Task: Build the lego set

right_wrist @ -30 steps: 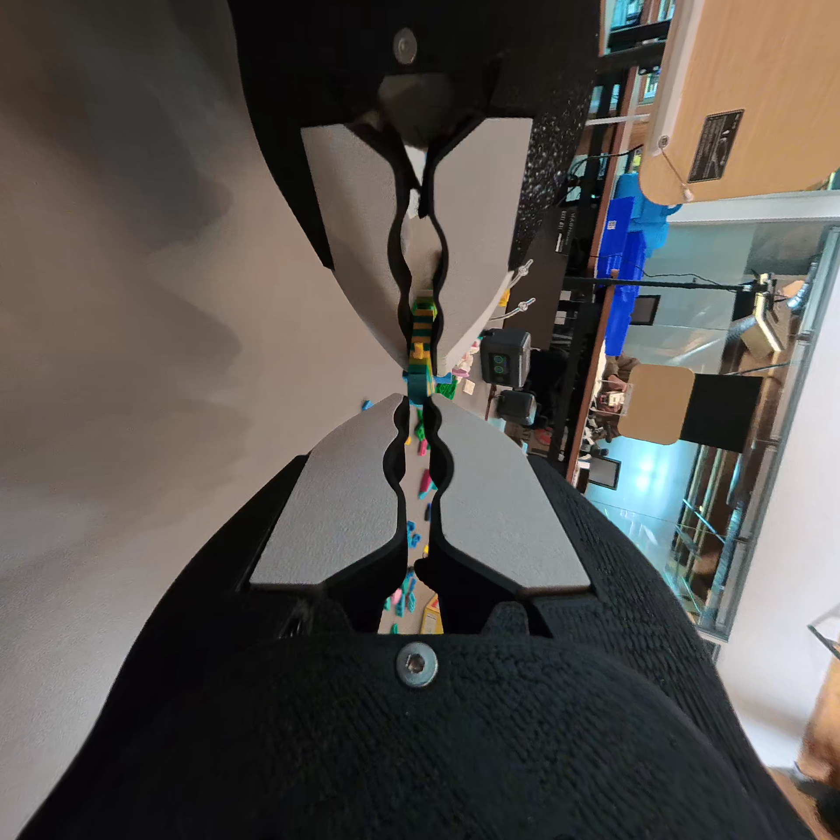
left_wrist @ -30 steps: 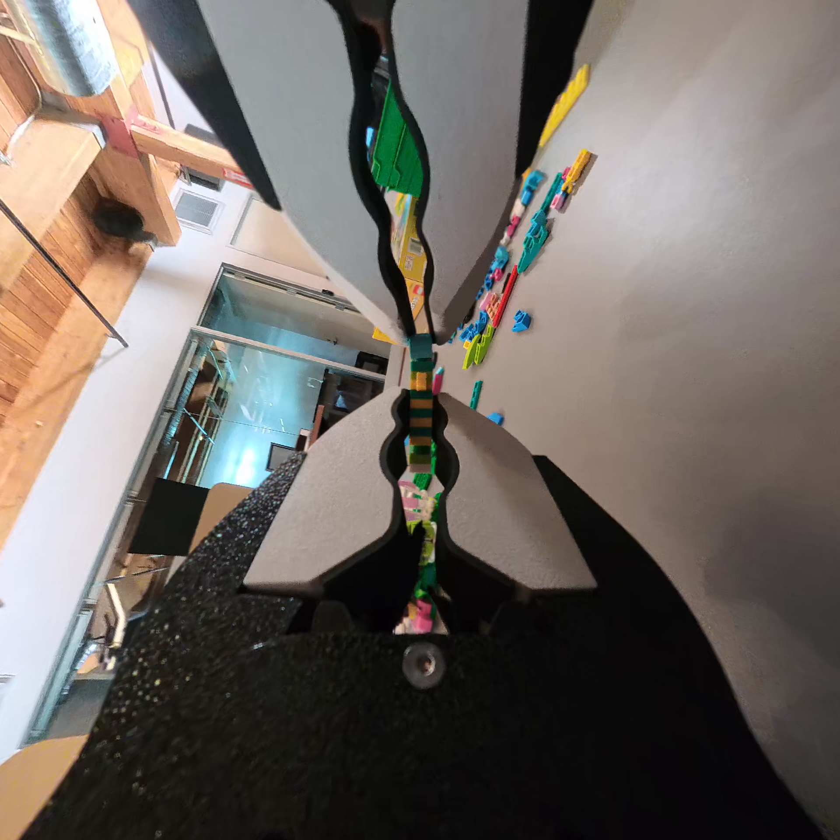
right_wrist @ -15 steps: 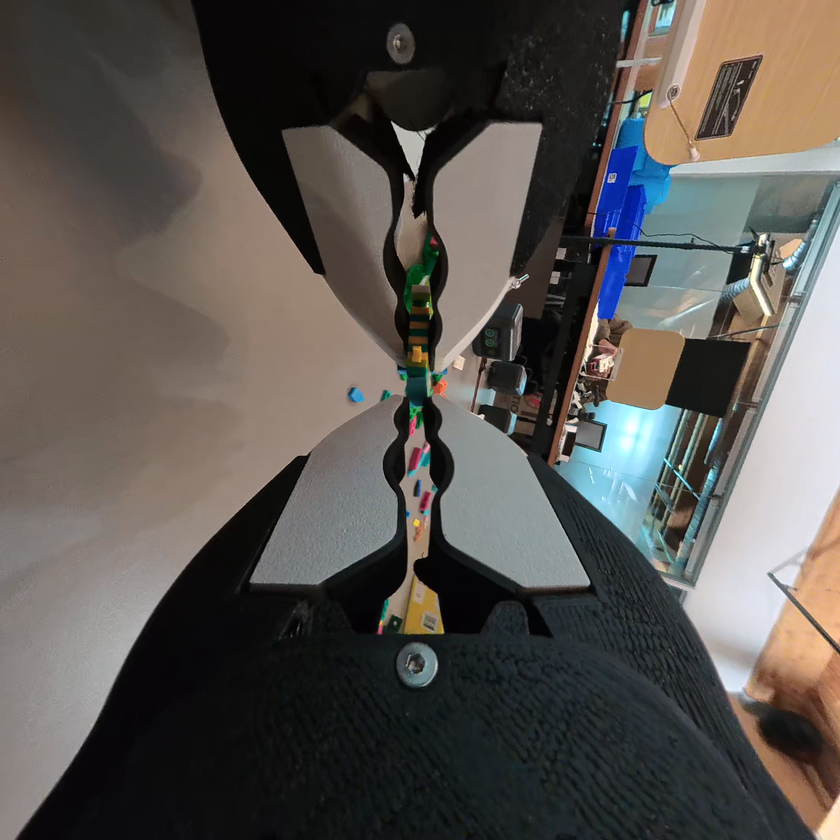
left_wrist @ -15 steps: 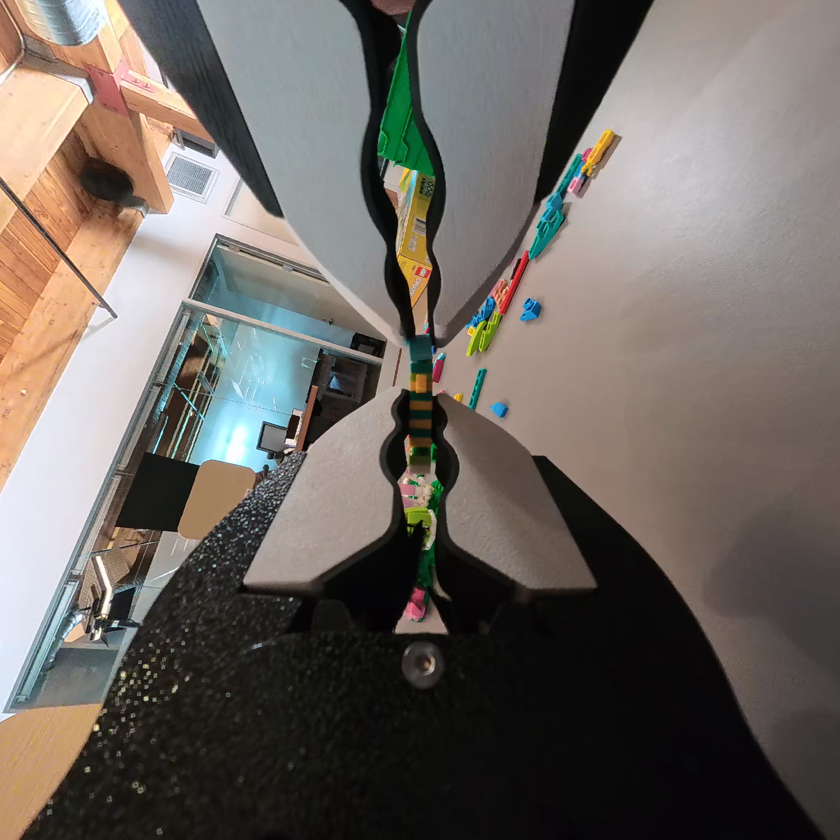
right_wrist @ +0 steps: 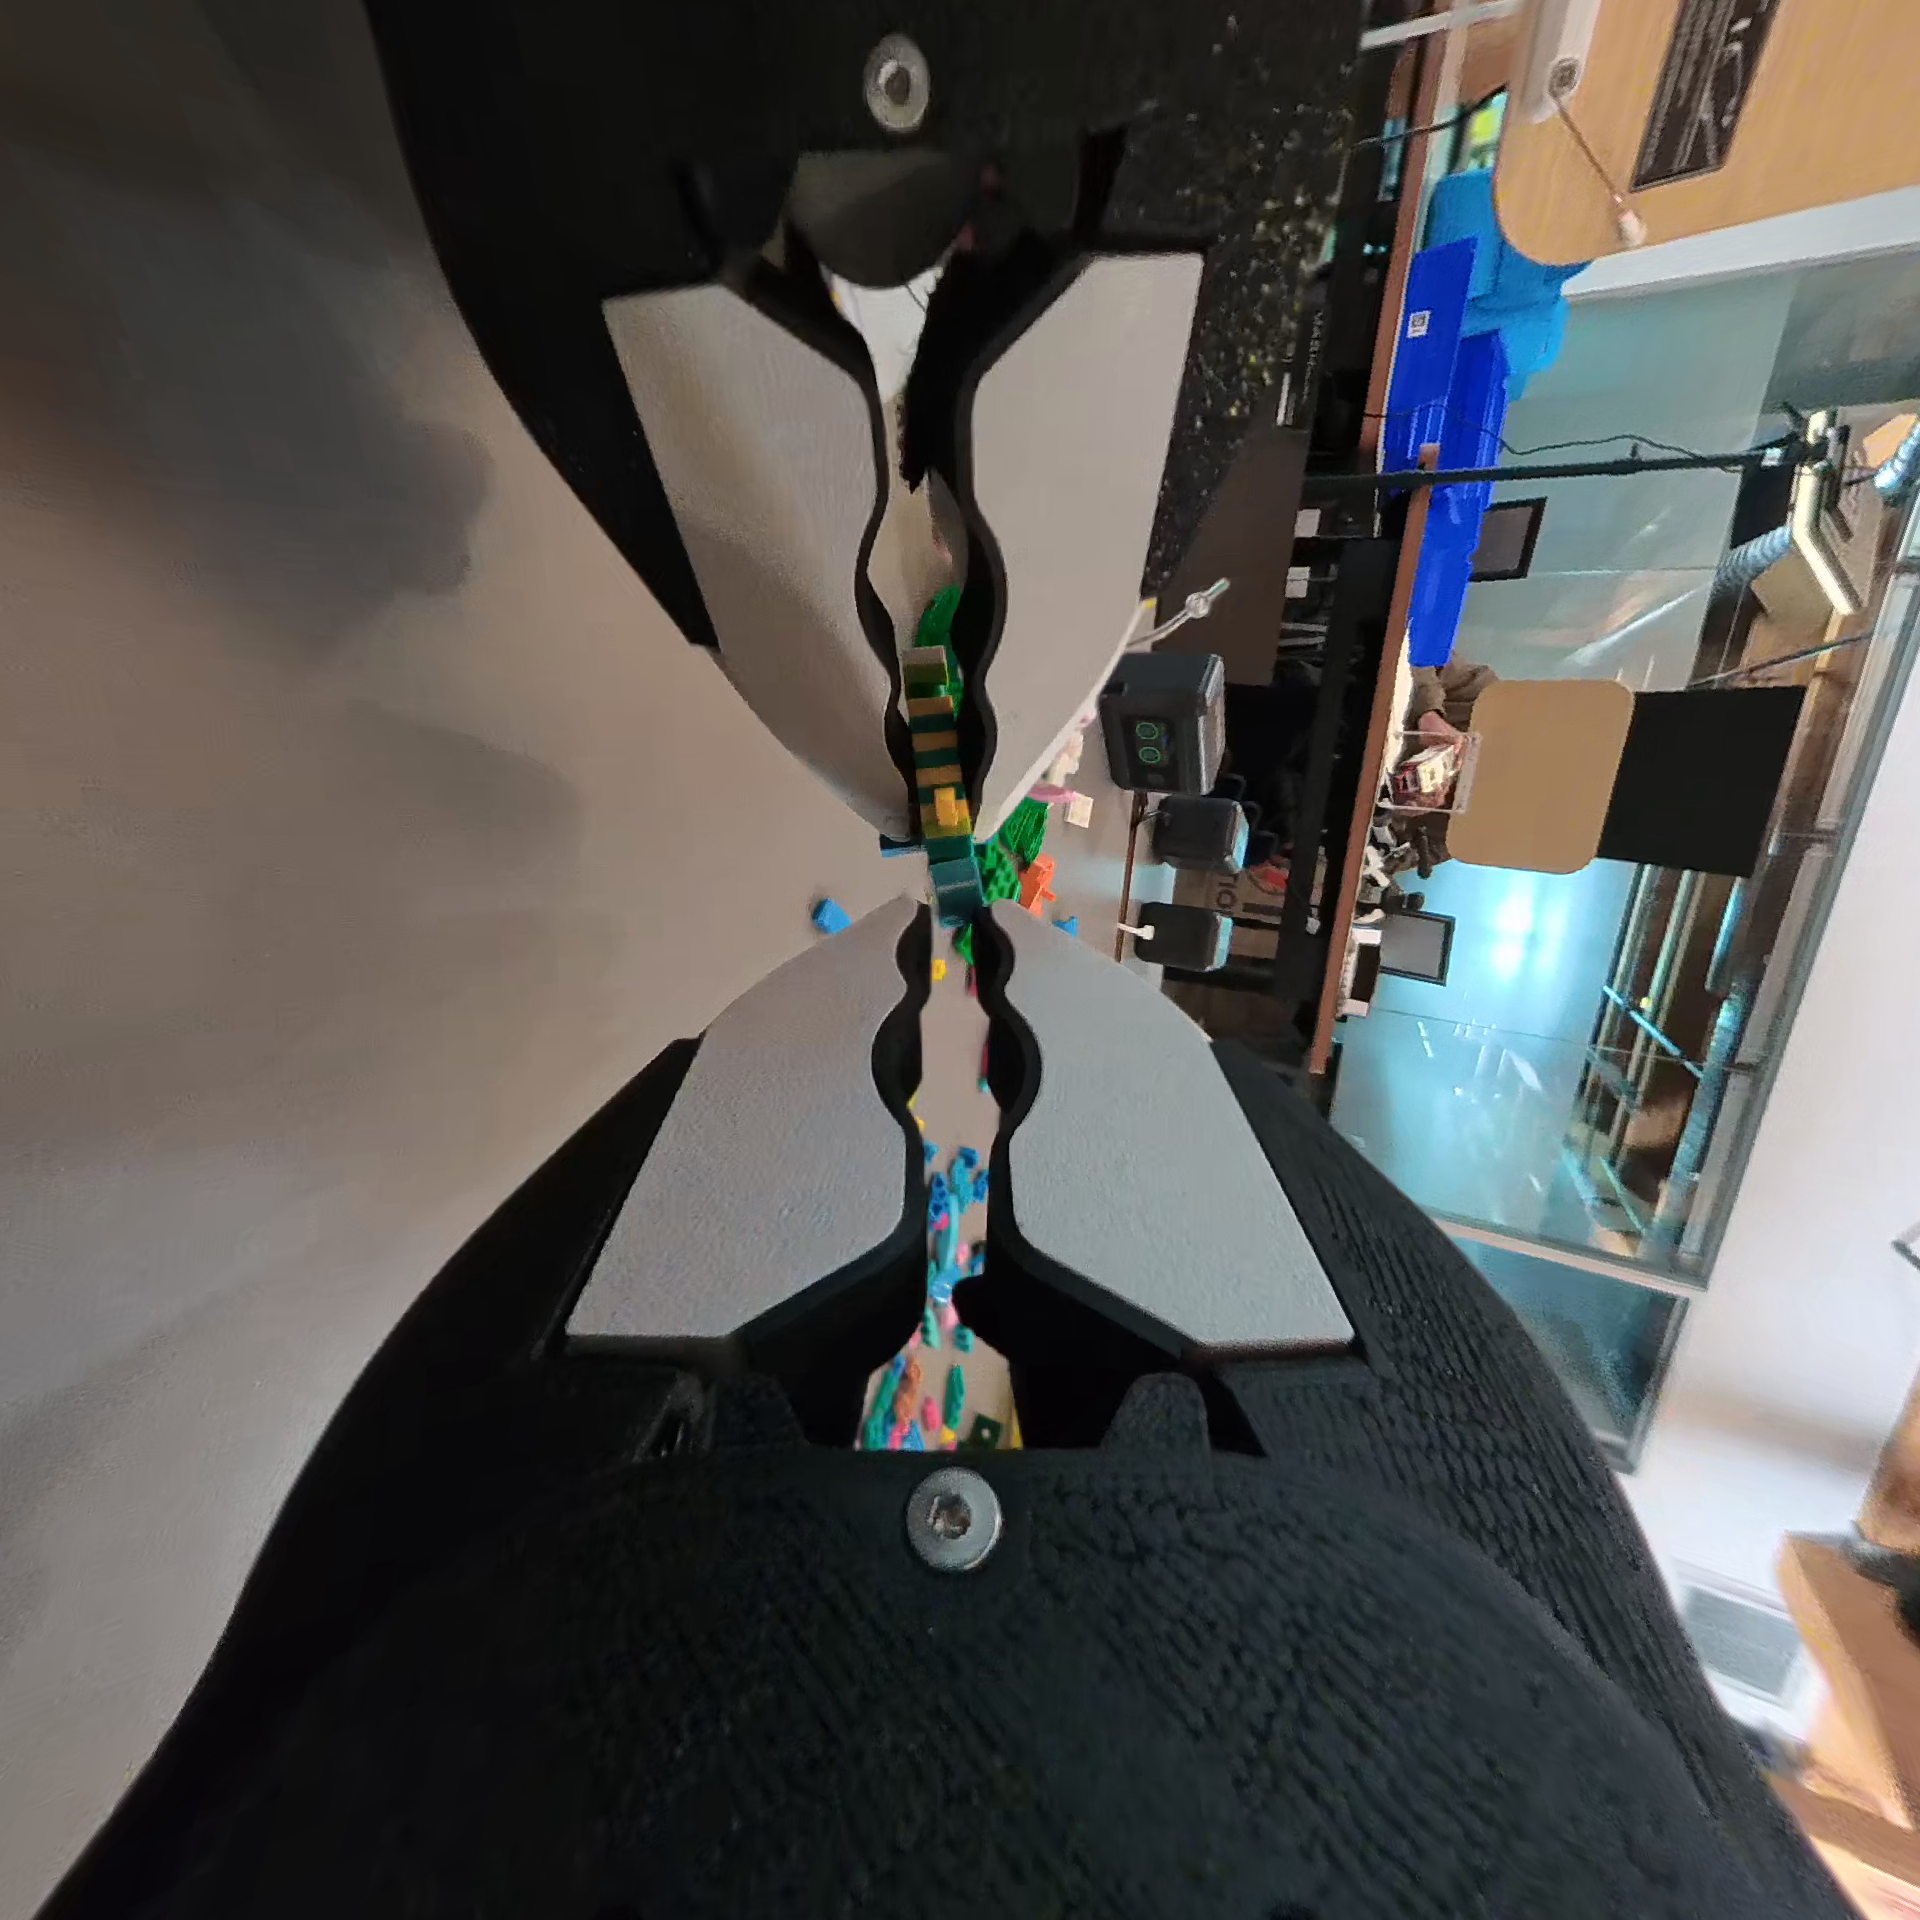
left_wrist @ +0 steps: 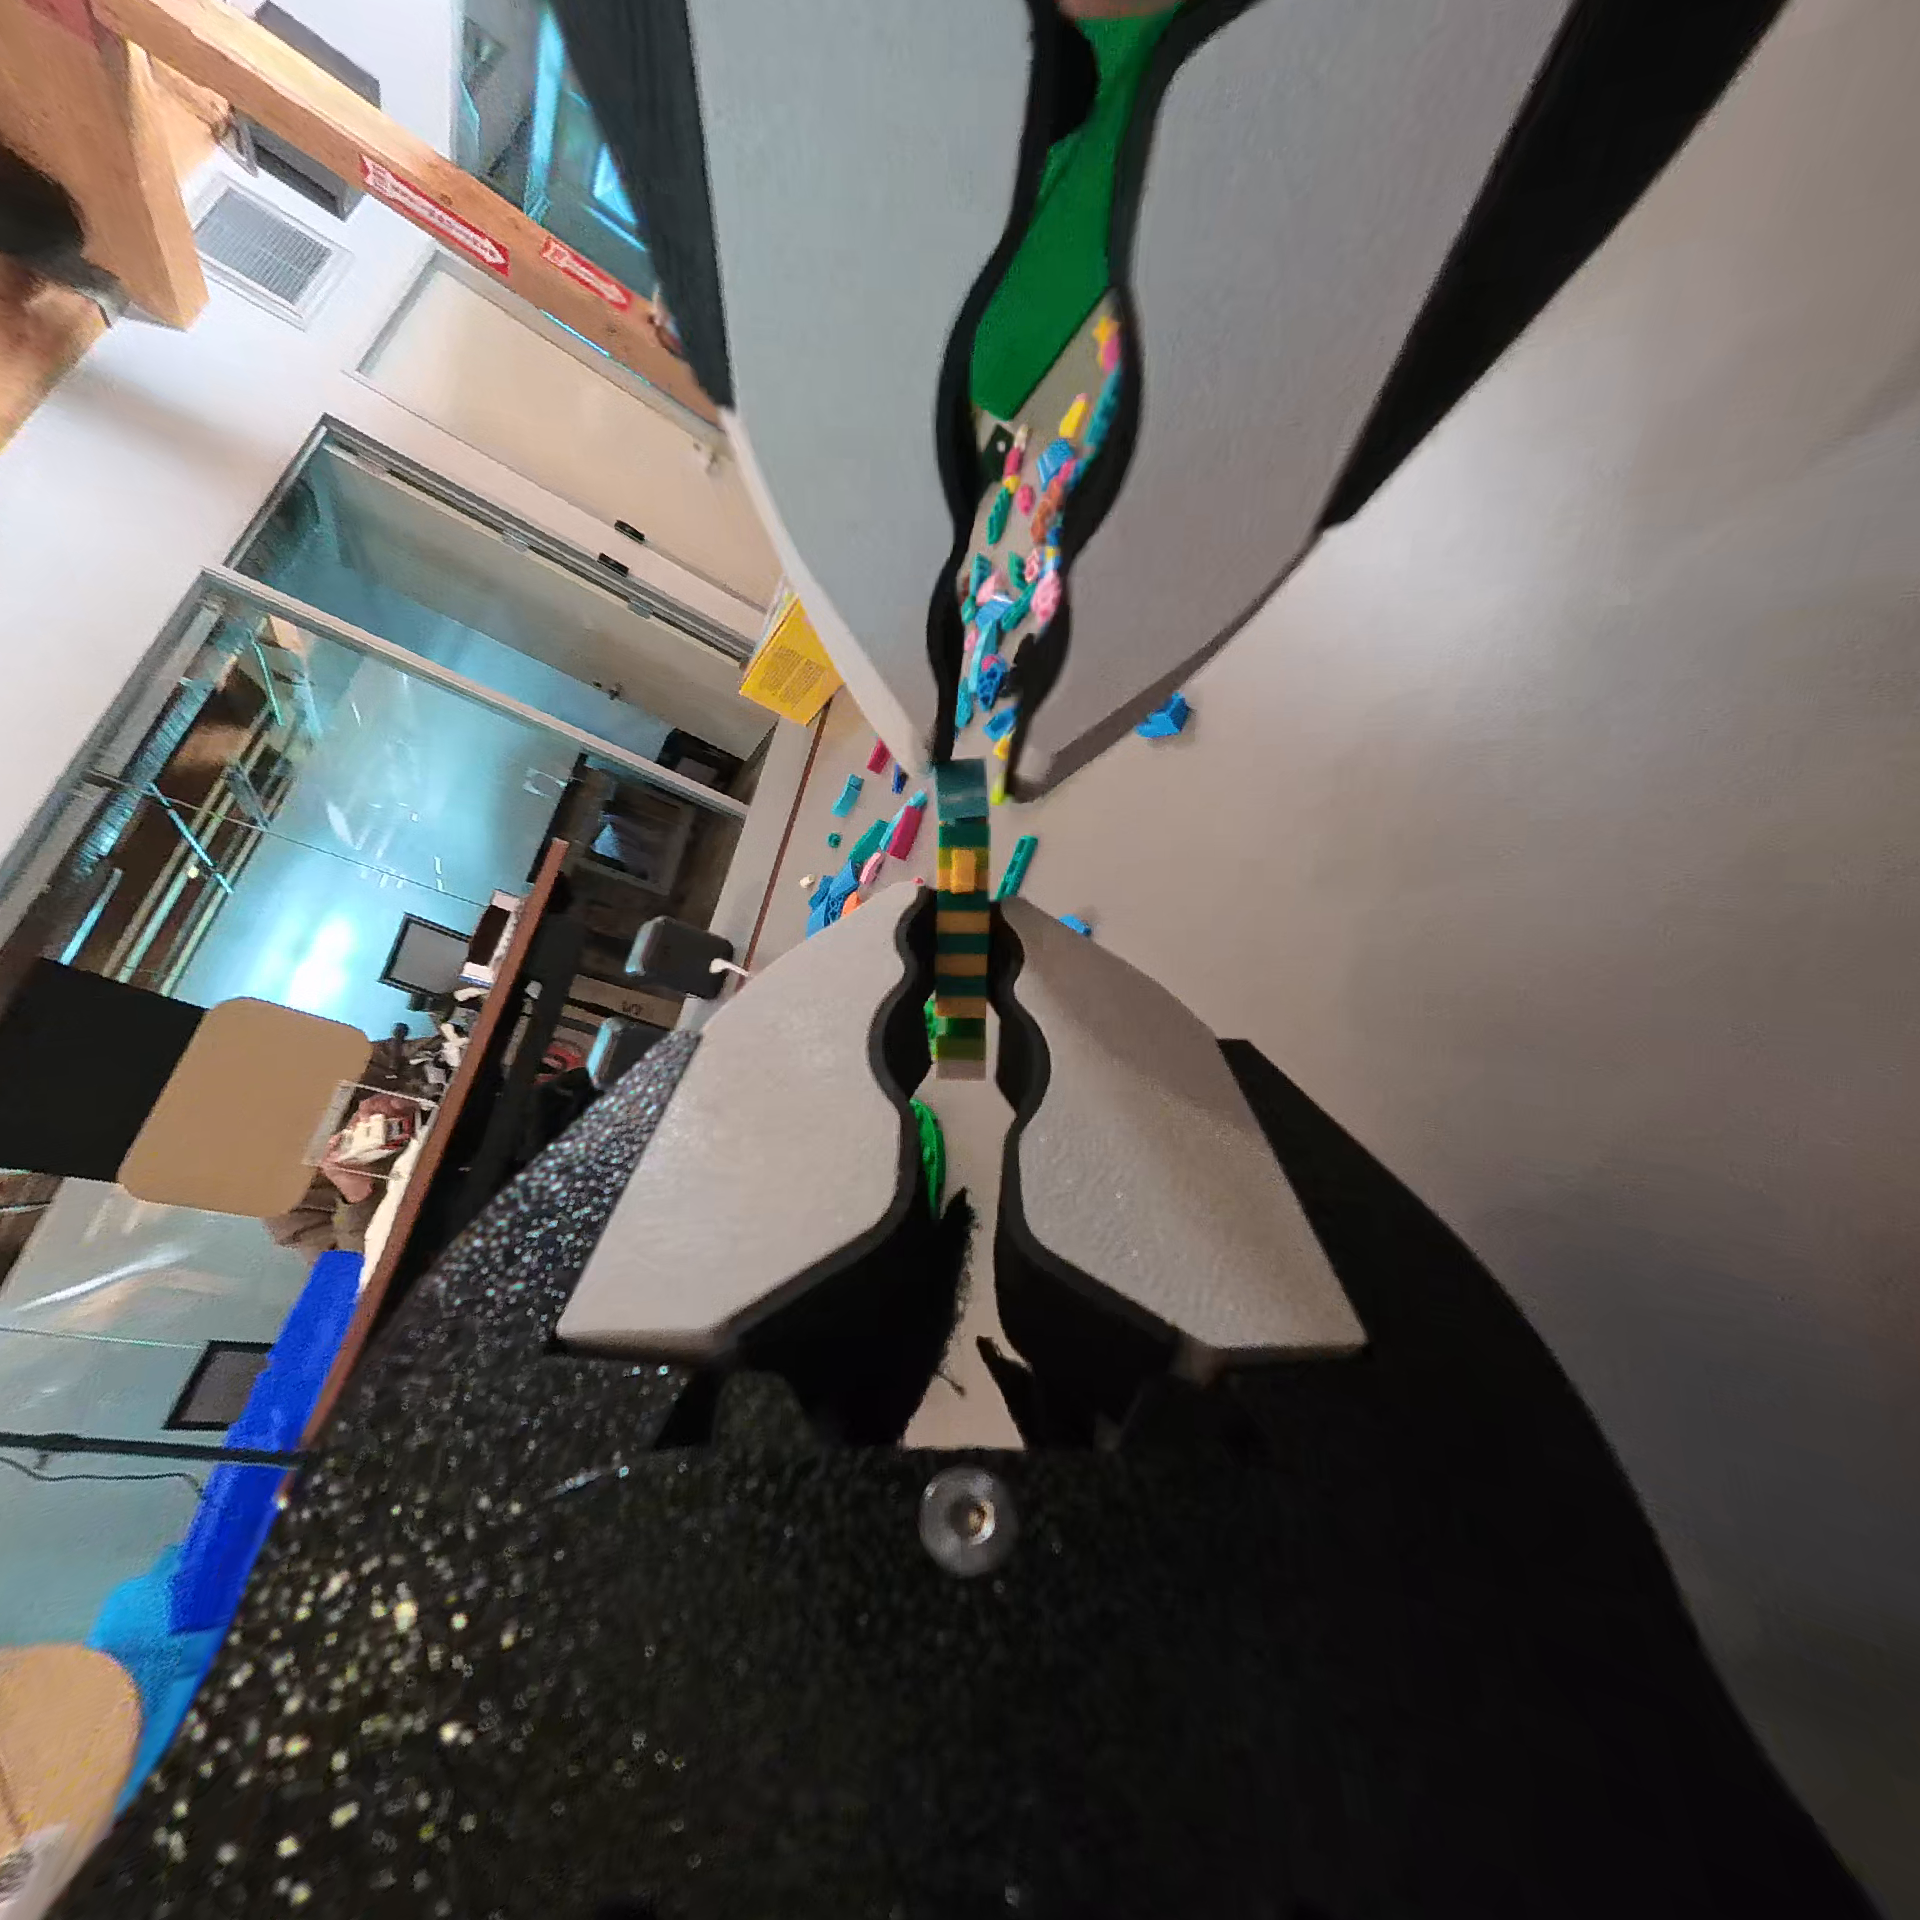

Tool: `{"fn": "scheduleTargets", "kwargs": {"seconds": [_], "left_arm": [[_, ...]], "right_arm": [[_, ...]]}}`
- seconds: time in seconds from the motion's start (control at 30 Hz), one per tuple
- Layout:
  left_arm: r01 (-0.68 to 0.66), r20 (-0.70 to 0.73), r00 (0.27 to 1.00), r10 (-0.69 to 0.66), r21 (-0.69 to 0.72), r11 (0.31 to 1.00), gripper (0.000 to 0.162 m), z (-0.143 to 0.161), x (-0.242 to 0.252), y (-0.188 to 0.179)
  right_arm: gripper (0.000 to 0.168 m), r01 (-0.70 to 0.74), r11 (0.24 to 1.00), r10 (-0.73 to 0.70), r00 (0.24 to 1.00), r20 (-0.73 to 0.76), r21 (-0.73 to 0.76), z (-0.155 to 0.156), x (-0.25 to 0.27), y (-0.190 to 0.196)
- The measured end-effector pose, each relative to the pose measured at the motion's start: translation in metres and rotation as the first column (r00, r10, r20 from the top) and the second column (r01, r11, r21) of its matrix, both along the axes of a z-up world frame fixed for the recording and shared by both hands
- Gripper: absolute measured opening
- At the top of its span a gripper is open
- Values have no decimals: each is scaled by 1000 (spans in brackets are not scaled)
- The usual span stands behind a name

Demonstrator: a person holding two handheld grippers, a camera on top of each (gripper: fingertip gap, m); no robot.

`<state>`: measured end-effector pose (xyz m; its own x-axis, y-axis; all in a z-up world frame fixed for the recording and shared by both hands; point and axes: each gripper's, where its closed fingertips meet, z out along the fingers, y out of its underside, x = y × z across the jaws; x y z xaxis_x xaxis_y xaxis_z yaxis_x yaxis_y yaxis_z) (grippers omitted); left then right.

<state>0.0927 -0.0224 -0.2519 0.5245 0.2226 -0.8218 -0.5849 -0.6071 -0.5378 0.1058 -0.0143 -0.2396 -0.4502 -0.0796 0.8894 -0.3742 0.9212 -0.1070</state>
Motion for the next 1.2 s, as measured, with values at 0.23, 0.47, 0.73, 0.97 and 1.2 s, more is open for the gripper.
{"fn": "scheduleTargets", "kwargs": {"seconds": [0.23,0.47,0.73,0.97,1.2], "left_arm": [[76,508,766,-394,536,840,8,38,15,-1],[-197,613,207,-763,790,581,8,52,4,-16],[-201,646,175,-743,762,616,7,42,9,-9],[-221,645,165,-746,762,609,7,42,8,-8],[-242,685,193,-702,727,643,8,34,6,-6]], "right_arm": [[64,-43,976,37,999,-31,-215,22,-5,-11],[75,-116,910,120,993,-14,-399,50,-4,-44],[71,-53,963,68,996,48,-264,30,-18,-46],[56,-45,973,58,997,51,-227,26,-19,-42],[53,-33,983,45,997,61,-181,19,-20,-39]]}}
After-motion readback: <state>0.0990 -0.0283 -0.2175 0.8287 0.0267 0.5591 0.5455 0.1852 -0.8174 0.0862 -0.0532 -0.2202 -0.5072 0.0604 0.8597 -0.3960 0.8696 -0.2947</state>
